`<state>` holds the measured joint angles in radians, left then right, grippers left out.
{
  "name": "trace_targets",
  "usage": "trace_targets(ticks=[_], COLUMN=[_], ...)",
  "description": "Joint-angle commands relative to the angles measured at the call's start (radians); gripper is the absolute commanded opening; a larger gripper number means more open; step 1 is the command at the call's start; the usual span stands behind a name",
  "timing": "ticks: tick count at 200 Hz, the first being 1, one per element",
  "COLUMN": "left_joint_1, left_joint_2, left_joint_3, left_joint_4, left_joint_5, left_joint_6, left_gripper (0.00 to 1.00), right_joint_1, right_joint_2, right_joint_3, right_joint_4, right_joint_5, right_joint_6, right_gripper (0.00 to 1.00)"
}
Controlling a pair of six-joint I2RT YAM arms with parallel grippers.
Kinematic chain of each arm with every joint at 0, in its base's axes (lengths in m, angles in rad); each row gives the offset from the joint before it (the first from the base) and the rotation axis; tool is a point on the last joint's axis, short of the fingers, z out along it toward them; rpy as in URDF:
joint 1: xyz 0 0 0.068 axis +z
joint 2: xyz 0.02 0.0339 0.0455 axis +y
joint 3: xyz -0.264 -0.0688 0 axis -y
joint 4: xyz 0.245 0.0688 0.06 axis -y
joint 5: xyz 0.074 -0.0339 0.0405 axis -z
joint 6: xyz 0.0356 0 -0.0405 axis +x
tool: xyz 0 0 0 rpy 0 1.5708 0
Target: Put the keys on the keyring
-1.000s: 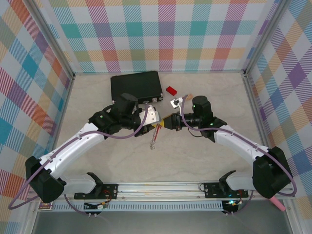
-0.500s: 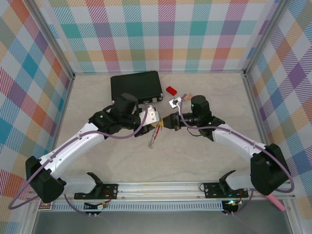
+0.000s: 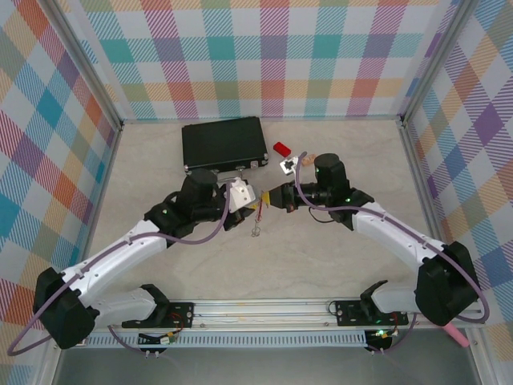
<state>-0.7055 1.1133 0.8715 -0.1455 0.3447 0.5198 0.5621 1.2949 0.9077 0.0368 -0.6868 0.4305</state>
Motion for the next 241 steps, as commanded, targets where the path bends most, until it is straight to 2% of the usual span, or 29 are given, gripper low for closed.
trace_targets(ticks=[1, 38, 74, 134, 177, 184, 190, 208, 241], left_joint_1=[-0.009, -0.009, -0.008, -0.008, -0.009, -0.009, -0.009, -0.009, -0.009], left_joint_2=[-0.044, -0.064, -0.081, -0.111, -0.099, -0.099, -0.101, -0.11, -0.111], left_joint_3=[-0.077, -0.19, -0.247, -0.303, -0.36, -0.374, -0.385, -0.411, -0.4], left_joint_4=[0.29, 0.53, 0.66, 0.79, 0.861, 0.875, 0.889, 0.909, 0.873], left_joint_5=[-0.032, -0.047, -0.046, -0.045, -0.064, -0.077, -0.084, -0.114, -0.11], left_joint_6=[-0.112, -0.185, -0.224, -0.272, -0.293, -0.299, -0.302, -0.31, -0.31], left_gripper=[0.0, 0.0, 0.0, 0.0, 0.0, 0.11, 0.16, 0.21, 0.23], right_joint_1=[-0.008, -0.008, -0.008, -0.008, -0.008, -0.008, -0.008, -0.008, -0.008], right_joint_2=[-0.029, -0.019, 0.004, 0.035, 0.024, 0.025, 0.025, 0.023, 0.015], right_joint_3=[0.063, 0.12, 0.158, 0.189, 0.254, 0.272, 0.285, 0.315, 0.336], right_joint_4=[-0.102, -0.18, -0.22, -0.231, -0.322, -0.344, -0.366, -0.411, -0.46], right_joint_5=[0.06, 0.091, 0.102, 0.114, 0.157, 0.168, 0.179, 0.208, 0.25], right_joint_6=[-0.07, -0.101, -0.095, -0.066, -0.123, -0.139, -0.147, -0.179, -0.22], right_gripper=[0.0, 0.0, 0.0, 0.0, 0.0, 0.0, 0.0, 0.0, 0.0])
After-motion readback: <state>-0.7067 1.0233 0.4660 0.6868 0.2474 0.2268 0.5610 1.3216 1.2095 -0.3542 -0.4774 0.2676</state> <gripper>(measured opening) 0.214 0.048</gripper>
